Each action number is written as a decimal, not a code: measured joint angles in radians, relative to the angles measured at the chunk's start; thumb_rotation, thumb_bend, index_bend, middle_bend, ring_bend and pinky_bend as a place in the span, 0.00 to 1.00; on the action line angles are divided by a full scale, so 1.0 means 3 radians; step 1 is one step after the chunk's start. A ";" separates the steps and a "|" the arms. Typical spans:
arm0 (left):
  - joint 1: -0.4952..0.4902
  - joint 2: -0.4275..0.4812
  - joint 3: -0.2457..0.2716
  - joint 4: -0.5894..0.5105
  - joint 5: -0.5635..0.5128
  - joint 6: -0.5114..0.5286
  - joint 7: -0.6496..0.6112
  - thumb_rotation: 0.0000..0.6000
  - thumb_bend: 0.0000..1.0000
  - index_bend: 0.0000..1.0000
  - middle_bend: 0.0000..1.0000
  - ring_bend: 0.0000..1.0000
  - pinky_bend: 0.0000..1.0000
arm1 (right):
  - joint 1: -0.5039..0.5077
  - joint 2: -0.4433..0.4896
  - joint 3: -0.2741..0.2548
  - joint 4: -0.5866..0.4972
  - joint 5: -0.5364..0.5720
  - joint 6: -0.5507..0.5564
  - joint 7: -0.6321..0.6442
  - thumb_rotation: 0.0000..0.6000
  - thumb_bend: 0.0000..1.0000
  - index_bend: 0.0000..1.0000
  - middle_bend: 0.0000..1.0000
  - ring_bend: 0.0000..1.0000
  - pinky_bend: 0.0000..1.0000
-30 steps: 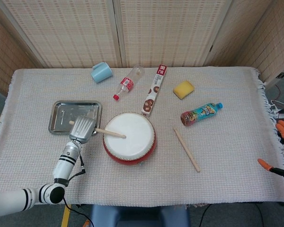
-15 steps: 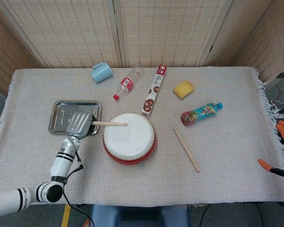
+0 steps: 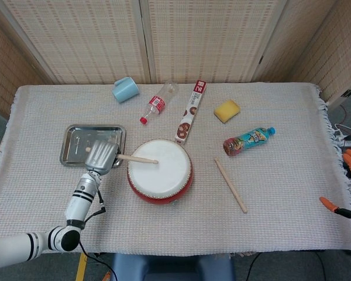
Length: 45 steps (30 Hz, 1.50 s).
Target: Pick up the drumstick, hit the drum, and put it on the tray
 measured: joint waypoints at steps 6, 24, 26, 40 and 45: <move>0.0018 0.0029 -0.0073 -0.0058 0.0017 0.0009 -0.0253 1.00 0.59 1.00 1.00 1.00 1.00 | 0.0008 -0.0009 0.0000 0.0006 0.0004 -0.0018 0.0000 1.00 0.06 0.00 0.02 0.00 0.07; -0.0012 0.0049 -0.0049 -0.0029 -0.0035 -0.0105 -0.0228 1.00 0.58 1.00 1.00 1.00 1.00 | 0.0000 0.0003 -0.0001 -0.0016 -0.0007 0.0000 -0.0018 1.00 0.06 0.00 0.02 0.00 0.07; 0.0009 0.0077 -0.0113 -0.0079 -0.0012 -0.0089 -0.0433 1.00 0.58 1.00 1.00 1.00 1.00 | 0.0000 -0.0001 -0.0001 -0.0014 0.0000 -0.0005 -0.0020 1.00 0.06 0.00 0.02 0.00 0.07; -0.0142 0.0093 0.0215 0.0107 -0.0082 -0.0423 0.0246 1.00 0.58 1.00 1.00 1.00 1.00 | 0.0004 0.0075 -0.0042 -0.0106 0.0084 -0.0192 -0.0098 1.00 0.06 0.00 0.02 0.00 0.07; -0.0085 0.0160 0.0082 -0.0022 -0.0006 -0.0281 -0.0104 1.00 0.58 1.00 1.00 1.00 1.00 | 0.0025 0.0152 -0.0086 -0.0212 0.0118 -0.0351 -0.0156 1.00 0.06 0.00 0.02 0.00 0.07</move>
